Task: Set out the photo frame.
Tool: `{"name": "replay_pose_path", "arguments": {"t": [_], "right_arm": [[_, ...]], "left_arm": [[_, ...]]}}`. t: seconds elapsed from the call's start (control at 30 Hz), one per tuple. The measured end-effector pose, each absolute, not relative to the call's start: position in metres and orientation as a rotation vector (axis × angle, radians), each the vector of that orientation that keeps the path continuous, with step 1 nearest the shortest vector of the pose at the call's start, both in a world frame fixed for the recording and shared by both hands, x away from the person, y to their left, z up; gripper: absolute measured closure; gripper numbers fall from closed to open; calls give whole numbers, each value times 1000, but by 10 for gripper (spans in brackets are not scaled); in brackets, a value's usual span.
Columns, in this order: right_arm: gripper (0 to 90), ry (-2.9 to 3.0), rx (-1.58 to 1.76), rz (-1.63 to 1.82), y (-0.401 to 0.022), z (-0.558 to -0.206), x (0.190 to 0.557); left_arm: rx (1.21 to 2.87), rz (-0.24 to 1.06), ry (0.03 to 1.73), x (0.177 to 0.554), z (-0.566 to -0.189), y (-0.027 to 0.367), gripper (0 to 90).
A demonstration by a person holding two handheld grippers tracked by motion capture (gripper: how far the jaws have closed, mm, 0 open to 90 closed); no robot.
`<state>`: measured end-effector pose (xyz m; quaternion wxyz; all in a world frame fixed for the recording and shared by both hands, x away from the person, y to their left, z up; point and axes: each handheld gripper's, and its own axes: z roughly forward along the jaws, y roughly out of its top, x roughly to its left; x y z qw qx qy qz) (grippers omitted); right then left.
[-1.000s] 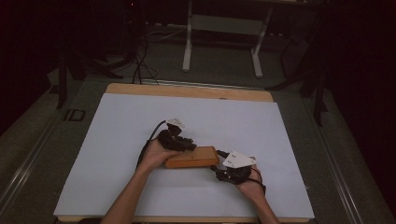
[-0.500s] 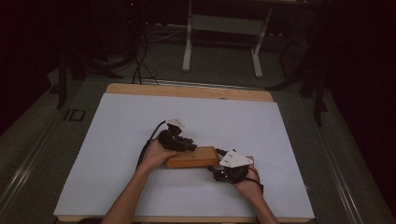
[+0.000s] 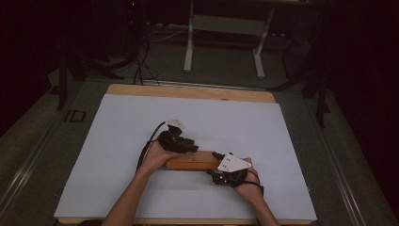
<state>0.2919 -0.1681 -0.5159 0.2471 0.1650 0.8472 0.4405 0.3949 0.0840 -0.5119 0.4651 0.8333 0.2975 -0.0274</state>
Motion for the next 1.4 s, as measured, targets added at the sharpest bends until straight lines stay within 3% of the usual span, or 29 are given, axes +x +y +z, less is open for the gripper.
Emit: {"name": "replay_pose_path", "arguments": {"t": [0.57, 1.4], "right_arm": [[457, 2303, 475, 1248, -170, -514, 294], [474, 2284, 522, 1266, -175, -512, 297]], "left_arm": [[1890, 60, 762, 380, -502, 125, 520], [1838, 173, 695, 338, -487, 153, 446]]}}
